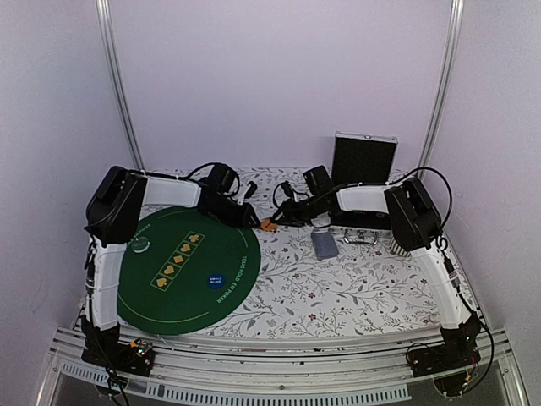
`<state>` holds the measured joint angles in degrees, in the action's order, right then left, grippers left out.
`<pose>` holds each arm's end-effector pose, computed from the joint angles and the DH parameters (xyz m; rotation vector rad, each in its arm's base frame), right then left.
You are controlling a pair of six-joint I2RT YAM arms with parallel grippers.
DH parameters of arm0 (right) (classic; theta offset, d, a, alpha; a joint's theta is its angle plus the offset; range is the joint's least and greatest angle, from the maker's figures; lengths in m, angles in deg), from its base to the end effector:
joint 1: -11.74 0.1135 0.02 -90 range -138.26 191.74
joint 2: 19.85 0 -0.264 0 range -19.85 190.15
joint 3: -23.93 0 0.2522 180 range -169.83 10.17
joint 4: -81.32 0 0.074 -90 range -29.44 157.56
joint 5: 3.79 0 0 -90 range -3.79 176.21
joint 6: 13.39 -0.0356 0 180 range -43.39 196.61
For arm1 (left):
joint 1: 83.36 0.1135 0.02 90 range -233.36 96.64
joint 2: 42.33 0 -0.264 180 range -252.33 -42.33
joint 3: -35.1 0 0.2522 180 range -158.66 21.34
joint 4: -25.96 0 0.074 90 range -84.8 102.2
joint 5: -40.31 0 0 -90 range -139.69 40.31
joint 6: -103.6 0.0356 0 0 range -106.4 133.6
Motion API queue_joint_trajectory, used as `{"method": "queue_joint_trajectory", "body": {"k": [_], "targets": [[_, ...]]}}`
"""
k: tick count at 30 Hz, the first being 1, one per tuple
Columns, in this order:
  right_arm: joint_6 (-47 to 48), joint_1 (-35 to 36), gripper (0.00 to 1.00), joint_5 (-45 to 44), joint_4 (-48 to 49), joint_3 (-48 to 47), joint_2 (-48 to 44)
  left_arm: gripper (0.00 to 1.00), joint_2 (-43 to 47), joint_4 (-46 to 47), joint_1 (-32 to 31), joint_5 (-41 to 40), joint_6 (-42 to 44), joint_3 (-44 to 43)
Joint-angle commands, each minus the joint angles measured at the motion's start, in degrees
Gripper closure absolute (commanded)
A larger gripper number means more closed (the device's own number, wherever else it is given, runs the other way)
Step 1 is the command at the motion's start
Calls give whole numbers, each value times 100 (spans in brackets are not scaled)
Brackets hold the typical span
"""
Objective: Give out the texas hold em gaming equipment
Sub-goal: Pick up the big blind button from the center of the board.
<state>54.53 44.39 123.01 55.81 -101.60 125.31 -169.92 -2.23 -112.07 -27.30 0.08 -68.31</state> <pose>0.4487 0.3128 0.1069 -0.5649 2.4268 1.1976 0.4113 -0.2407 0.1347 0.5087 2.5109 -0.7857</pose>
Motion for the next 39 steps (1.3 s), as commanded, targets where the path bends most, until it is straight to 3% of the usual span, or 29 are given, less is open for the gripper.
{"method": "queue_joint_trajectory", "body": {"k": [1, 11, 17, 23, 32, 39], "targets": [[-169, -13, 65, 338, -1, -67, 155, 78, -196, -382, 23, 147, 211, -224], [-431, -36, 69, 639, 353, -87, 290, 81, -700, -522, 24, 394, 230, -673], [-633, -64, 77, 783, 572, -91, 377, 81, -825, -569, 23, 450, 254, -822], [-649, -77, 94, 791, 585, 73, 189, 81, -774, -586, 56, 558, 236, -770], [-290, -91, 97, 224, 550, 1071, -977, 78, 575, -118, 232, 1055, 334, 303], [367, -18, 98, 128, 193, 1877, -2357, 67, 1837, 396, 323, 1883, 425, 1342]]}}
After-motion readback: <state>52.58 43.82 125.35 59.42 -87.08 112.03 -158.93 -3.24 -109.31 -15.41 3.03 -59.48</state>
